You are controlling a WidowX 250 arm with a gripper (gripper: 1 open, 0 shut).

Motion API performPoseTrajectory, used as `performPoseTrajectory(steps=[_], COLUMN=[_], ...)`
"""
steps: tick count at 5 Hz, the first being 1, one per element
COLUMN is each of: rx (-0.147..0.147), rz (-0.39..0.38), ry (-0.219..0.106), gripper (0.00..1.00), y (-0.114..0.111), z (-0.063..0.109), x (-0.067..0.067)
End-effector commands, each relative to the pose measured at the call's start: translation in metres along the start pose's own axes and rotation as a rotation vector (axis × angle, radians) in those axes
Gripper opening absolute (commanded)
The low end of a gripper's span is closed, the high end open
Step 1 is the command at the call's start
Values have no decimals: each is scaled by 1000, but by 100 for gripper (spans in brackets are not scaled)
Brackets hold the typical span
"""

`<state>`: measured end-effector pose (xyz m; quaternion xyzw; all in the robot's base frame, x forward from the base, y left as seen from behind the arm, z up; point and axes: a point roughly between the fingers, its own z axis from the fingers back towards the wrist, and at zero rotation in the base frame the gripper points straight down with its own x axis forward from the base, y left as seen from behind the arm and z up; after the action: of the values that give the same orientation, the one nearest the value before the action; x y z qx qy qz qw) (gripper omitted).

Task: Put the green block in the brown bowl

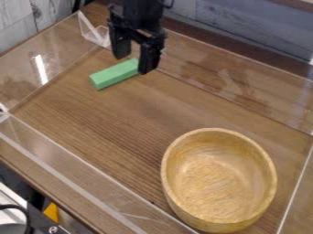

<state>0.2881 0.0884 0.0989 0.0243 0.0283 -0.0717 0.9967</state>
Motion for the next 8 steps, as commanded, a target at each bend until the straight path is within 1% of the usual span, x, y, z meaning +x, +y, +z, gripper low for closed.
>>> performPoseTrajectory(steps=[1,4,5,6,8], rx=[29,64,71,77,75], rz=[-8,-36,-39,-38,-41], ry=[-45,-60,-68,-75,-90], gripper=[100,100,100,100,100], y=[16,48,59,69,82], z=[3,-22,-30,-37,-47], x=[3,8,11,13,17])
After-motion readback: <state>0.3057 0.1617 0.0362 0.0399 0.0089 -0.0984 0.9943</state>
